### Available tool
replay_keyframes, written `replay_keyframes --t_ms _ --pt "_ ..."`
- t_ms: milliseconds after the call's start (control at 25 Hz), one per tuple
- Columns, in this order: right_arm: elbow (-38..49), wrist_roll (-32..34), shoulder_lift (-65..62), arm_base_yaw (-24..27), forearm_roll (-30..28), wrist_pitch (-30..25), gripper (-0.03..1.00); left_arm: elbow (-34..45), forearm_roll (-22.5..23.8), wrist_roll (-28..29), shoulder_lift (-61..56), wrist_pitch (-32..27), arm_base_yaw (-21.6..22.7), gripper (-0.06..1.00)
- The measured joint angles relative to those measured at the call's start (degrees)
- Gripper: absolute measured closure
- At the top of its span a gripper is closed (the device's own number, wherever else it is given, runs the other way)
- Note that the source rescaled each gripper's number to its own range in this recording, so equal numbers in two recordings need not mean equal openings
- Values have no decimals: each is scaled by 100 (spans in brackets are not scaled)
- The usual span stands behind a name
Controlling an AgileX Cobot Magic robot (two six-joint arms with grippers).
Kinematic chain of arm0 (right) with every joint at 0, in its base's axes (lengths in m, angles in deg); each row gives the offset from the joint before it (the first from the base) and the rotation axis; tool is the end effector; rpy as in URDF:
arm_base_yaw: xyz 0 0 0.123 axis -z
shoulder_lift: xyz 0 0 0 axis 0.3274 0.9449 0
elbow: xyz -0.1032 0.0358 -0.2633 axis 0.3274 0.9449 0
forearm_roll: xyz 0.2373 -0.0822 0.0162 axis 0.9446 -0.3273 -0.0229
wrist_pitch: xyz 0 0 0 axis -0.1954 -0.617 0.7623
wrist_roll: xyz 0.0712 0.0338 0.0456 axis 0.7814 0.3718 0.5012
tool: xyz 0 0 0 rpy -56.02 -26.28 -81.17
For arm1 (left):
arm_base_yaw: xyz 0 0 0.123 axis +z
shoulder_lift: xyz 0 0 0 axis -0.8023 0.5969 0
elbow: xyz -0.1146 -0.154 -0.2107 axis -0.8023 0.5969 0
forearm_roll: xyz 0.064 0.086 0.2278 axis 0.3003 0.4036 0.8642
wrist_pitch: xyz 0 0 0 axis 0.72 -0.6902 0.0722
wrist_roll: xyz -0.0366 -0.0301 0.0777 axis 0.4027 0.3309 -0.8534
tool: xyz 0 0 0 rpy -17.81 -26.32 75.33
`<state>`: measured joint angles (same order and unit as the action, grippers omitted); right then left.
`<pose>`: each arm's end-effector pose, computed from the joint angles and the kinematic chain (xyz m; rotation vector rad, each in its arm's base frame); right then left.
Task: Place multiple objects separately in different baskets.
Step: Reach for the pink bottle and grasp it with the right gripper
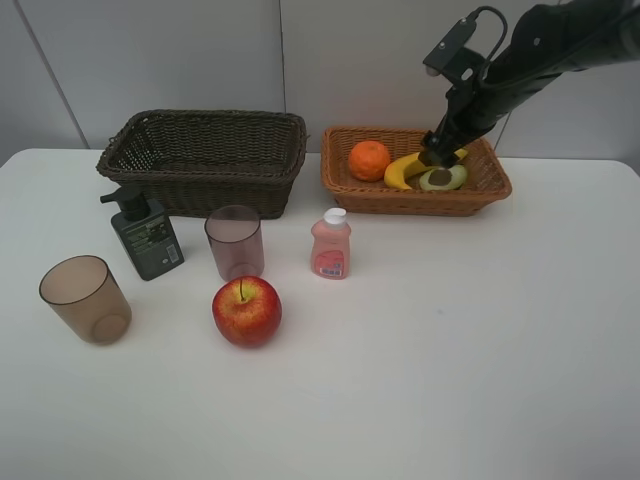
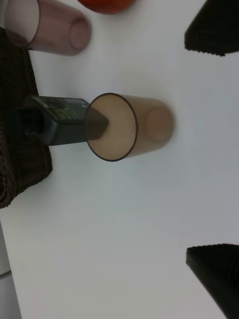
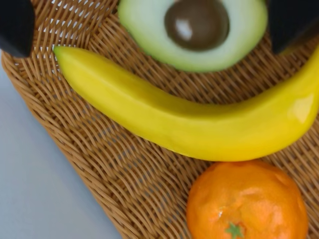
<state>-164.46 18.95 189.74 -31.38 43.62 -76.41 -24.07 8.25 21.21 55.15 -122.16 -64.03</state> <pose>0.4351 0.0907 0.2016 -1.1783 2.1697 -0.3072 0.0036 -0.0007 0.2512 0.2462 2.1219 -0.0832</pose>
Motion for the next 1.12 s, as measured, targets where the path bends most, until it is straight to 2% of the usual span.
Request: replay_keyframes --t_ms 720,1120 --pt "0 0 -231 0 4 -135 -3 0 0 0 0 0 0 -6" --pt "0 0 -755 -136 81 -842 -3 0 0 0 0 0 0 -6"
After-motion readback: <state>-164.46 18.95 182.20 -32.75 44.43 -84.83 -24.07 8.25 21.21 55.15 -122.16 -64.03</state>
